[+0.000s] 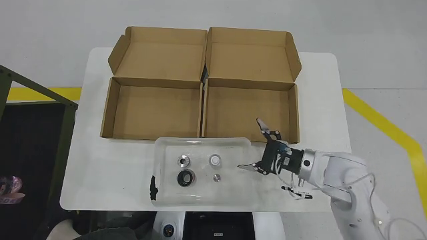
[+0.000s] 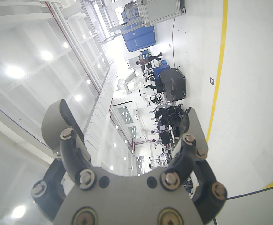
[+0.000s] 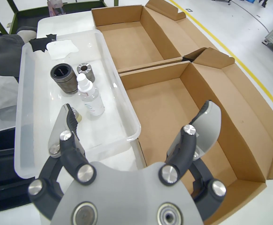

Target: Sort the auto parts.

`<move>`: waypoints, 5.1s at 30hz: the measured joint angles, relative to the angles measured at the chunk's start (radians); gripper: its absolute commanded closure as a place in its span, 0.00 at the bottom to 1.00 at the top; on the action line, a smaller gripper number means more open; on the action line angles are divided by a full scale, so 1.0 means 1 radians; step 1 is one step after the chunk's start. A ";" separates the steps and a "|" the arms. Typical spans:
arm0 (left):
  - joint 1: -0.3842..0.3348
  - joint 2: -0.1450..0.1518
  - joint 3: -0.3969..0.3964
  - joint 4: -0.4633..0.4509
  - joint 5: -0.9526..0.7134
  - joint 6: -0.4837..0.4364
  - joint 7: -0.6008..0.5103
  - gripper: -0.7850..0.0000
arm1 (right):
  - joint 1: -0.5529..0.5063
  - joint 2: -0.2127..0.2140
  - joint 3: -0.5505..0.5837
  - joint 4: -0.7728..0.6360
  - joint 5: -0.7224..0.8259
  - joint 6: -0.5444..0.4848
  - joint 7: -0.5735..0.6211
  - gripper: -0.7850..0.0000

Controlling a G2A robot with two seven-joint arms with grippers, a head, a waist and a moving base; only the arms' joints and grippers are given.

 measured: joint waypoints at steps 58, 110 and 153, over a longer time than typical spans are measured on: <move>0.000 0.000 0.000 0.000 0.000 0.000 0.000 0.00 | 0.270 0.012 -0.421 0.210 0.096 0.113 0.276 0.59; 0.000 0.000 0.000 0.000 0.000 0.000 0.000 0.00 | 0.292 0.056 -0.283 0.070 -0.024 0.080 -0.260 1.00; 0.000 0.000 0.000 0.000 0.000 0.000 0.000 0.00 | 0.737 -0.035 -0.511 0.762 0.163 0.244 -0.085 1.00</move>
